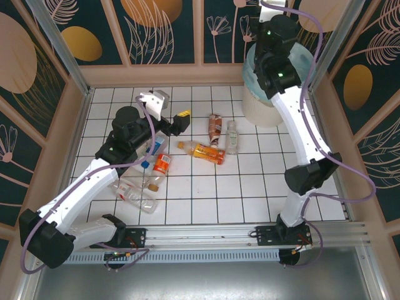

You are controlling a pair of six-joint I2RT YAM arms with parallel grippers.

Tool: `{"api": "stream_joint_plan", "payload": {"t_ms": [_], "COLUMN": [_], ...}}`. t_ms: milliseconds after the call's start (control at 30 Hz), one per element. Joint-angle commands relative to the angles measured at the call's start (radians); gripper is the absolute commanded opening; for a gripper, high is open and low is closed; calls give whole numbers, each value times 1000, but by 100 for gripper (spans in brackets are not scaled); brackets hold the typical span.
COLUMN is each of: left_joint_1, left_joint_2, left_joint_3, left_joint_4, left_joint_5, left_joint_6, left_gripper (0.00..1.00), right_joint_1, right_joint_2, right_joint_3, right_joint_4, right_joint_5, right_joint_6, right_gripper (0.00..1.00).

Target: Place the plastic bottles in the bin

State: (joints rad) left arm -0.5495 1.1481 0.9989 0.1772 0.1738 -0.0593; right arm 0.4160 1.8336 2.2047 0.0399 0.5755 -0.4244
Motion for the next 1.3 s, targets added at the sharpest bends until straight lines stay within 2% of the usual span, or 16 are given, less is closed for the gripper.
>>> {"api": "stream_joint_plan", "payload": {"t_ms": [0, 167, 300, 467, 700, 800, 933, 1100, 1267], "left_joint_1": [2, 2, 3, 2, 2, 2, 2, 2, 2], "left_joint_2": [-1, 4, 9, 13, 1, 4, 6, 12, 10], "left_joint_3": [-20, -57, -58, -46, -49, -46, -50, -46, -49], "left_joint_4": [40, 27, 9, -15, -30, -38, -38, -41, -45], "left_joint_5": [-11, -43, -65, -51, -44, -42, -27, -11, -18], "left_joint_6": [15, 49, 58, 56, 54, 56, 50, 42, 50], "left_gripper": [97, 97, 97, 97, 97, 97, 97, 97, 96], "right_joint_1": [-12, -34, -101, -88, -55, -73, -105, -174, -223], "right_joint_2": [92, 149, 186, 178, 129, 119, 117, 103, 85], "right_joint_3": [1, -47, -39, -70, -140, -182, -219, -261, -373], "right_joint_4": [70, -39, -238, -235, -275, -335, -381, -375, -333], "right_joint_5": [118, 130, 48, 69, 103, 63, 3, -138, -263], "right_joint_6": [-127, -38, 151, 127, 237, 362, 453, 542, 587], "right_gripper": [1, 6, 12, 15, 19, 20, 21, 22, 24]}}
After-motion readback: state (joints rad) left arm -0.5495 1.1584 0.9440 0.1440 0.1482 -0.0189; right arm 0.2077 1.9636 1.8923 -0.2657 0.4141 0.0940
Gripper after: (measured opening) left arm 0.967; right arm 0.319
